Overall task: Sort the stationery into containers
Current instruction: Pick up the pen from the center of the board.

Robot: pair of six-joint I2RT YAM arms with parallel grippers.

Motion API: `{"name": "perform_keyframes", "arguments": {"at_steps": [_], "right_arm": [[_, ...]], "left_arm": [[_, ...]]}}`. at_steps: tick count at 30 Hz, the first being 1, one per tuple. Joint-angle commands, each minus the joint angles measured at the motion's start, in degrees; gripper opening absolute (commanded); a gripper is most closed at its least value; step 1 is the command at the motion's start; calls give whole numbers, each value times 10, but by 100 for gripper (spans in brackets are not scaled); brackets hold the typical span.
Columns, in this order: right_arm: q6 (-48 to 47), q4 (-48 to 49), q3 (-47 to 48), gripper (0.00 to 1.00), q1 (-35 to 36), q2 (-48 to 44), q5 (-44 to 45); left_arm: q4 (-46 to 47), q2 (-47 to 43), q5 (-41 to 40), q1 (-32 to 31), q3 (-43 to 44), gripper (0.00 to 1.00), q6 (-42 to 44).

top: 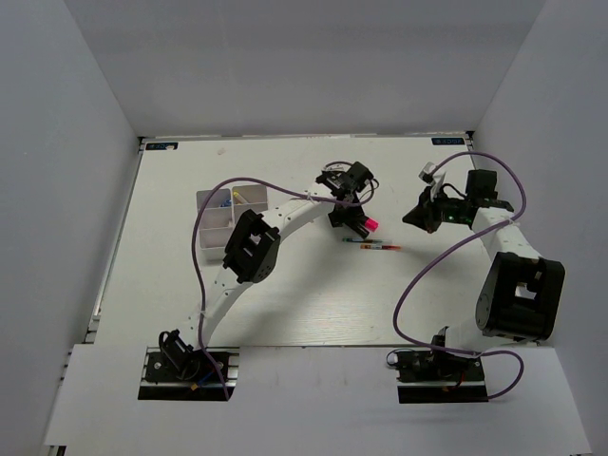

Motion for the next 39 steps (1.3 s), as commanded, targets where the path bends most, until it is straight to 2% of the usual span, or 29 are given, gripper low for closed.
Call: {"name": "perform_keyframes", "arguments": {"at_steps": [1,10,12,18,21,27,31,34,35,39], "right_arm": [[-16,-18,7,2,-6,1,-33],[-38,-39,6,2,-13,-1,-55],[-41,-46,5,2,-14,0,-60],[-62,-64,1,2,-16,-2,-64],[-64,-64,2,2,-16,-2,-66],[-74,-79,6,2,-16,-2,-71],[-81,-81,0,2,-16,-4,-69],[-83,-86,2,2,-17,-2,-72],[-83,-89,2,2,-17,-2,-76],[-95,-97,3,2,-17,-2,-76]], "left_arm": [[-47,-2,2,-3,12,57,12],[-77,-44,-3,-3,-98,57,19],[-90,-51,-24,-3,-112,57,25],[-81,-88,-30,9,-216,57,25],[-70,-96,-30,9,-222,57,25],[-94,-66,-23,9,-162,59,30],[-81,-66,-23,9,-177,53,35],[-76,-66,-12,9,-177,40,41],[-76,-66,-12,9,-177,31,41],[-76,-90,-7,9,-183,10,51]]}}
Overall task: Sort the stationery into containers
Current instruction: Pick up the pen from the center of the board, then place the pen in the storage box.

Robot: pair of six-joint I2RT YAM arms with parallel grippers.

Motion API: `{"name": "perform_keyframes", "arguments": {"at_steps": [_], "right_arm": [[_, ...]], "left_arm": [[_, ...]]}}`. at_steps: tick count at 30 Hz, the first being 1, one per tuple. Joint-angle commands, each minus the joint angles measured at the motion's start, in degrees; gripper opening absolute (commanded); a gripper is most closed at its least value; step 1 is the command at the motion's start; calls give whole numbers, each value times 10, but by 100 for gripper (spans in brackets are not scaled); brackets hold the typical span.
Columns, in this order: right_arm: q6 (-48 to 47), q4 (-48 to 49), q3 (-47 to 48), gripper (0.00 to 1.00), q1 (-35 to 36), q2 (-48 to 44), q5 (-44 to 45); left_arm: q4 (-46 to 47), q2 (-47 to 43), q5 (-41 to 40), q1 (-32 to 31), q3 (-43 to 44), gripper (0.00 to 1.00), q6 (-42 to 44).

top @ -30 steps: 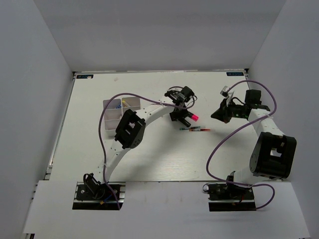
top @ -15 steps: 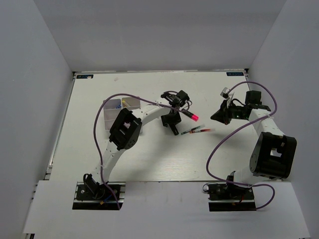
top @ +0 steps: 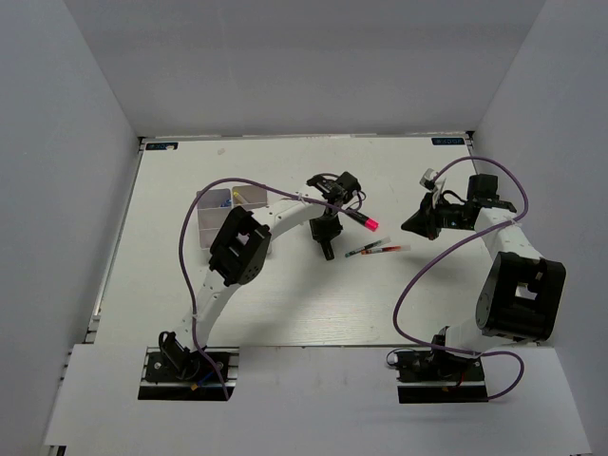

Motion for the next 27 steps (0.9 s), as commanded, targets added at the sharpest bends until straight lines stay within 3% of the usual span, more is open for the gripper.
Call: {"name": "perform_keyframes", "arguments": {"at_steps": [1,3,7,13,17,20,27], "right_arm": [[-19,-18,2,2,-3,-3,-22],[-26,-21,1,2,-3,-5,-24],[-33,-27,-1,2,-3,-5,-30],[-43,-40,-1,2,-2,-7,-44],[-42,-40,2,2,1,-7,-49],[-42,-39,7,2,2,-3,-54],[-42,-38,13,2,12,10,-60]], "left_arm": [[5,-8,7,3,-22,7,7],[28,-59,-14,3,-49,0,13],[77,-164,-75,-9,-111,0,19],[188,-323,-156,-9,-286,0,19],[228,-398,-173,-9,-342,0,27],[222,-445,-239,-9,-373,0,21],[172,-597,-450,3,-503,0,-152]]}}
